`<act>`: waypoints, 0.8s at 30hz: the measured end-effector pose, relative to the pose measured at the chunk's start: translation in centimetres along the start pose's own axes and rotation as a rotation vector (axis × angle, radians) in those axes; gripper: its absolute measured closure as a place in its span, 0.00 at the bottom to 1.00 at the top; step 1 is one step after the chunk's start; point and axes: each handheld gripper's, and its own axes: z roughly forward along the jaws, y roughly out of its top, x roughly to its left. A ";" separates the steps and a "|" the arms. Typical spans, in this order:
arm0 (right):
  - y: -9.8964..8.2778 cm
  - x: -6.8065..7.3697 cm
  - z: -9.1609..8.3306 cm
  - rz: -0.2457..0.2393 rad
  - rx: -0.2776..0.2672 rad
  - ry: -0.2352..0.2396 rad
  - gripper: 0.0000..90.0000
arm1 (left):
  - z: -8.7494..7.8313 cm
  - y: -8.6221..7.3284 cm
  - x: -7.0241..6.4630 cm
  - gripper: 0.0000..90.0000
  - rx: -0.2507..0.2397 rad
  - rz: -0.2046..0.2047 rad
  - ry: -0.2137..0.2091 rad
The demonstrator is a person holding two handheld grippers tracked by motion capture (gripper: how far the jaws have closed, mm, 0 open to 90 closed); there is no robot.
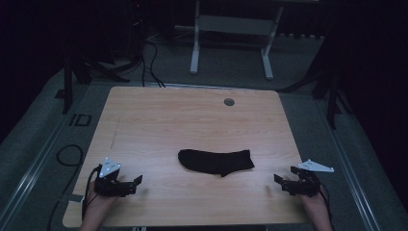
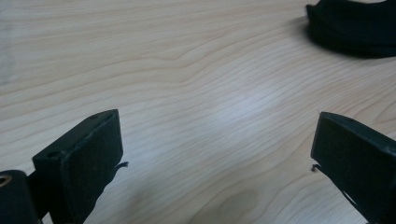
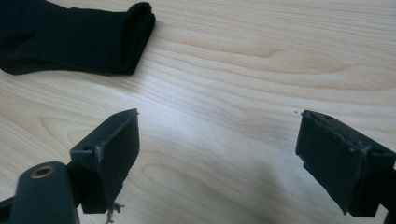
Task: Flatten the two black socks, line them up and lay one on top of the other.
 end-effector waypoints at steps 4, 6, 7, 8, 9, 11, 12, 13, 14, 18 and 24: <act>-0.4 -0.3 -0.6 0.017 -0.020 -0.014 0.15 | -0.7 -0.5 0.7 0.03 -0.012 -0.015 0.019; -0.7 -0.4 -0.8 0.022 -0.022 -0.022 0.15 | -1.1 -0.8 1.0 0.03 -0.020 -0.021 0.026; -0.8 -0.4 -0.9 0.020 -0.025 -0.034 0.15 | -1.2 -0.9 1.1 0.03 -0.022 -0.024 0.036; -1.0 -0.5 -1.0 0.021 -0.025 -0.045 0.15 | -1.4 -1.1 1.2 0.03 -0.023 -0.025 0.043; -1.3 -0.5 -1.1 0.026 -0.031 -0.055 0.15 | -1.6 -1.2 1.4 0.03 -0.028 -0.032 0.049; -1.6 -0.7 -1.2 0.044 -0.045 -0.062 0.15 | -1.9 -1.5 1.7 0.03 -0.030 -0.040 0.066; -1.7 -0.8 -1.3 0.044 -0.053 -0.075 0.15 | -2.1 -1.6 1.8 0.03 -0.042 -0.046 0.070; -1.8 -0.9 -1.4 0.042 -0.060 -0.087 0.15 | -2.2 -1.8 1.9 0.03 -0.046 -0.051 0.079; -1.8 -0.9 -1.5 0.044 -0.069 -0.096 0.15 | -2.5 -1.9 2.1 0.03 -0.055 -0.056 0.088; -1.9 -1.3 -1.6 0.076 -0.109 -0.140 0.15 | -3.1 -2.2 2.5 0.03 -0.082 -0.065 0.093; -1.2 -1.5 -1.9 0.106 -0.185 -0.147 0.16 | -3.8 -2.0 3.2 0.03 -0.145 -0.083 0.150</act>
